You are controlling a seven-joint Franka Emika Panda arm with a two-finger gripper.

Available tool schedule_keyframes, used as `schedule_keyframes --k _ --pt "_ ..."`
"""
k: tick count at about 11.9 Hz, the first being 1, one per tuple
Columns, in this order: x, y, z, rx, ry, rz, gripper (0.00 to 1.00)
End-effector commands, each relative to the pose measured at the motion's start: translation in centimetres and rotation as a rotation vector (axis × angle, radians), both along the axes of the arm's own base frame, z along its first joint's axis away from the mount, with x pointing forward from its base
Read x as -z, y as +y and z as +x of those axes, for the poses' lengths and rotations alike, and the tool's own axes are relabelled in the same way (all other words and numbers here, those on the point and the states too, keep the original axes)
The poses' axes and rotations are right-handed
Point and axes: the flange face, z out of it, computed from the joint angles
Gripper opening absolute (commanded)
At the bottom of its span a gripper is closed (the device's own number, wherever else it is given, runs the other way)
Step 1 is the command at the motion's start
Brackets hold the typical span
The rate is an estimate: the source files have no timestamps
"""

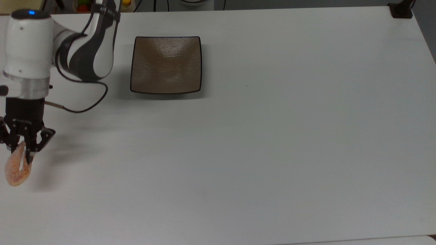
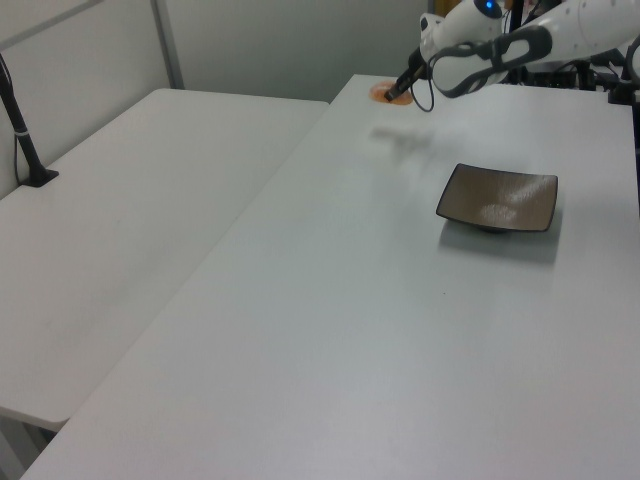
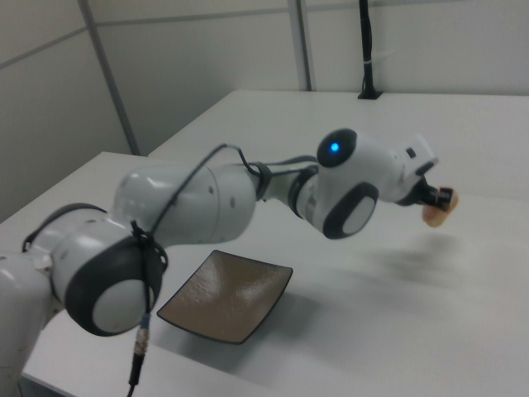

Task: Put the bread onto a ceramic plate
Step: 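Lift the bread roll and carry it over the brown plate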

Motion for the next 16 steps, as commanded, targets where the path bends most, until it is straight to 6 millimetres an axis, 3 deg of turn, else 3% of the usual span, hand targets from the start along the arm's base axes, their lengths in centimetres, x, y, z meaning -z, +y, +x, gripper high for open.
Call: schedule_keyframes --k 1,3,7,10,12,14,16 --pt "-8.4 3.0 -3.4 -0.009 0.100 0.092 0.31" --pt "-13.4 6.1 -5.4 -0.016 0.176 0.155 0.32" --pt "-17.5 12.3 -11.2 -0.080 0.345 0.213 0.32" --pt "-19.4 16.5 -14.4 -0.112 0.516 0.268 0.33" --pt "-18.4 19.7 -17.1 -0.132 0.621 0.291 0.33" --pt "-15.0 23.7 -19.0 -0.143 0.701 0.292 0.33" --pt "-12.6 25.1 -20.6 -0.155 0.735 0.289 0.33"
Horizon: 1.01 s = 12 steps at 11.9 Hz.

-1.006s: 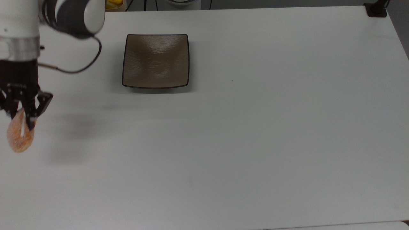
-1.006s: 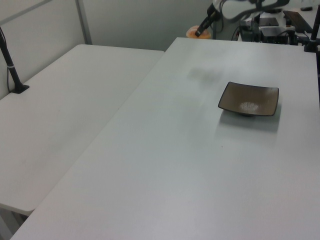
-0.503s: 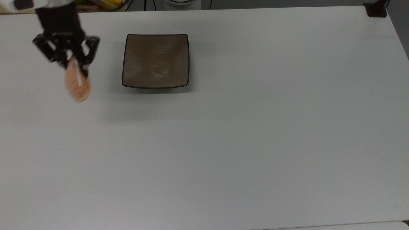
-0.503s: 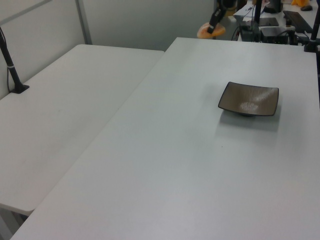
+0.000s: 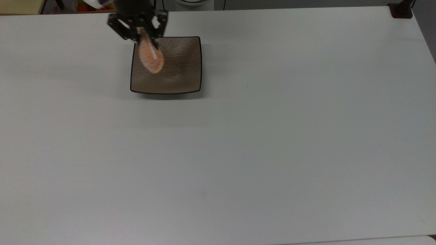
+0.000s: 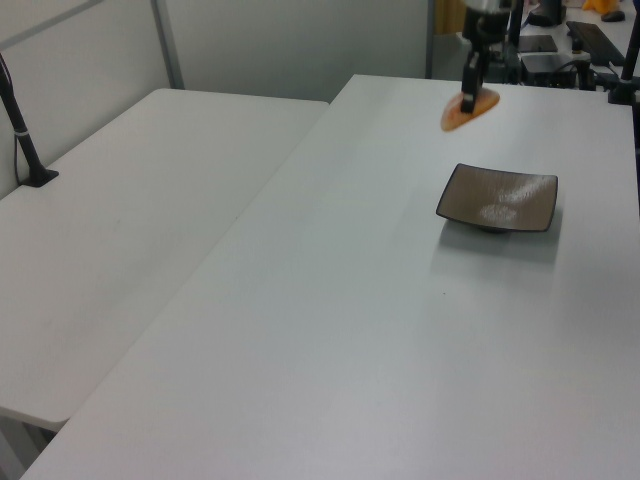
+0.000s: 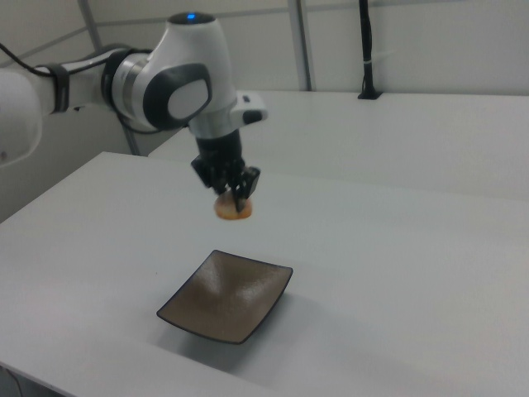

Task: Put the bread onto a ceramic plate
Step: 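Lift the bread roll and carry it over the brown plate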

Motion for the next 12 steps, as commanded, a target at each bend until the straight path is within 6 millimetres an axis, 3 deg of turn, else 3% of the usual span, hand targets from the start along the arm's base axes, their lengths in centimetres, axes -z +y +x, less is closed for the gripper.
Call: schedule_keyframes --k 1,2,4,7,10,11,12 --pt "4.0 1.7 -3.1 0.003 0.032 0.004 0.33" --pt "5.5 1.6 -3.3 0.015 0.018 0.002 0.33" --pt "9.3 3.7 -4.3 0.017 0.016 -0.029 0.33" --pt "12.7 4.6 -5.1 0.044 -0.014 -0.070 0.33" --pt "14.6 4.6 -5.9 0.038 -0.002 -0.081 0.34" --pt "14.7 4.6 -6.0 0.030 0.000 -0.090 0.39" --pt "14.8 4.5 -6.0 0.034 0.008 -0.090 0.56"
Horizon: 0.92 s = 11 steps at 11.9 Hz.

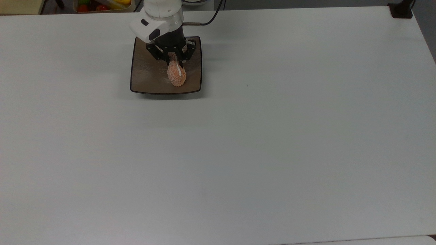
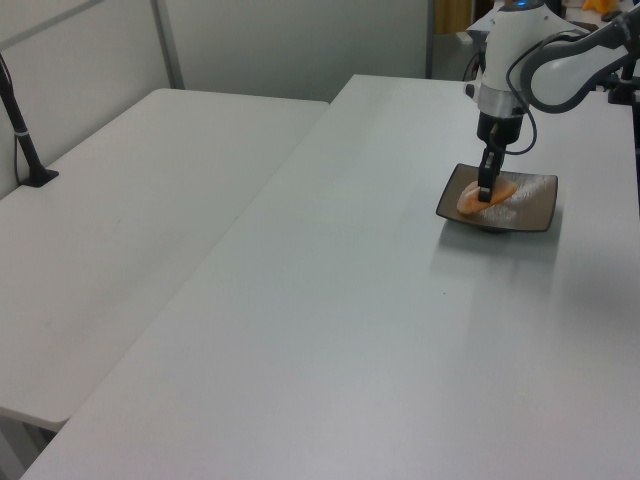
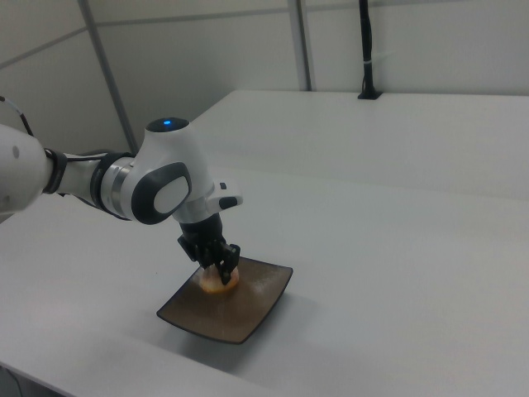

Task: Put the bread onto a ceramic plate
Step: 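Lower the roll onto the plate and open the gripper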

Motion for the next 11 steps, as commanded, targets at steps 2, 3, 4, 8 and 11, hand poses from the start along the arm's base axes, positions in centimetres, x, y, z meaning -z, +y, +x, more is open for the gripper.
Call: schedule_keyframes --k 2,3,4,8,11 --pt "0.1 0.0 -1.2 0.025 -0.002 -0.015 0.87" --pt "-0.1 0.0 -1.1 0.049 -0.007 -0.013 0.99" --pt "-0.4 0.0 -1.0 0.071 -0.013 -0.011 1.00" --pt "-5.7 -0.2 0.6 0.083 -0.002 -0.009 1.00" --pt "-13.6 -0.4 2.3 0.096 -0.001 0.006 1.00"
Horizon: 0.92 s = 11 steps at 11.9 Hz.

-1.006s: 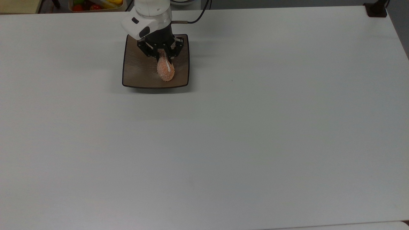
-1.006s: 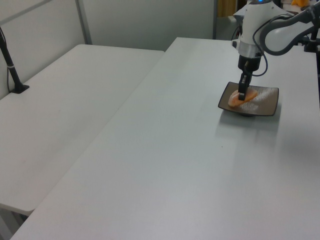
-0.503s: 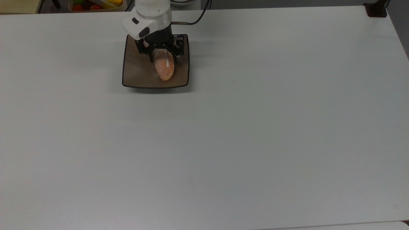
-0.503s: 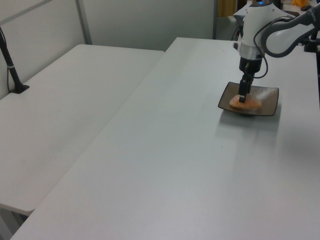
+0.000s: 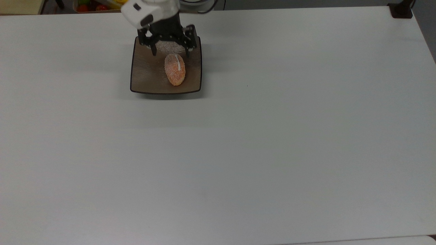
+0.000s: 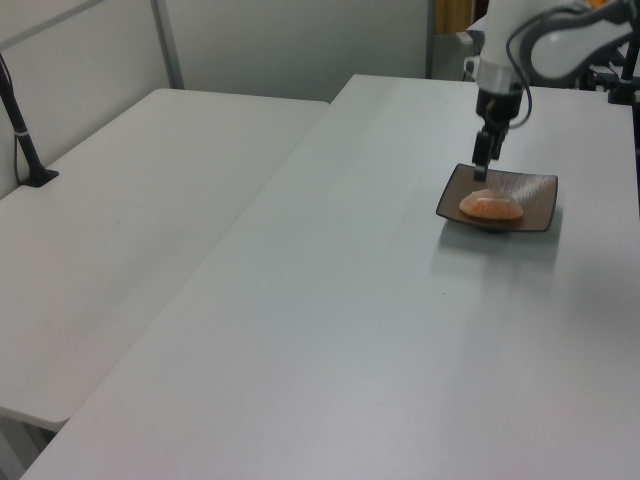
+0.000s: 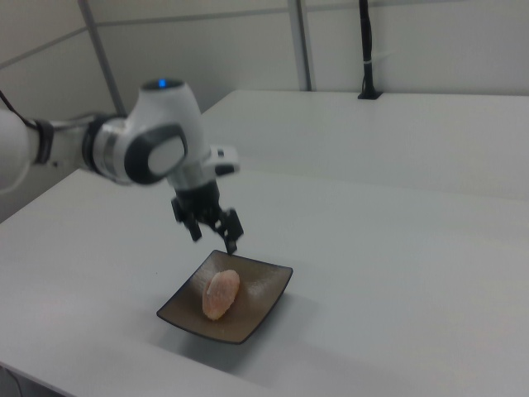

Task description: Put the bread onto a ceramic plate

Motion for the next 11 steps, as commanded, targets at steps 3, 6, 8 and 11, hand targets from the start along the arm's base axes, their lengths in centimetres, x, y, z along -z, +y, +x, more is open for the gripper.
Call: schedule_keyframes --k 3,6,8,11 --pt "-12.9 0.1 1.5 0.110 -0.024 0.018 1.00" --pt "-20.1 0.7 0.7 0.188 -0.012 0.090 1.00" --pt "-21.8 1.0 0.0 0.199 0.013 0.098 1.00" --pt "-22.7 2.4 -0.4 0.172 0.023 0.105 1.00"
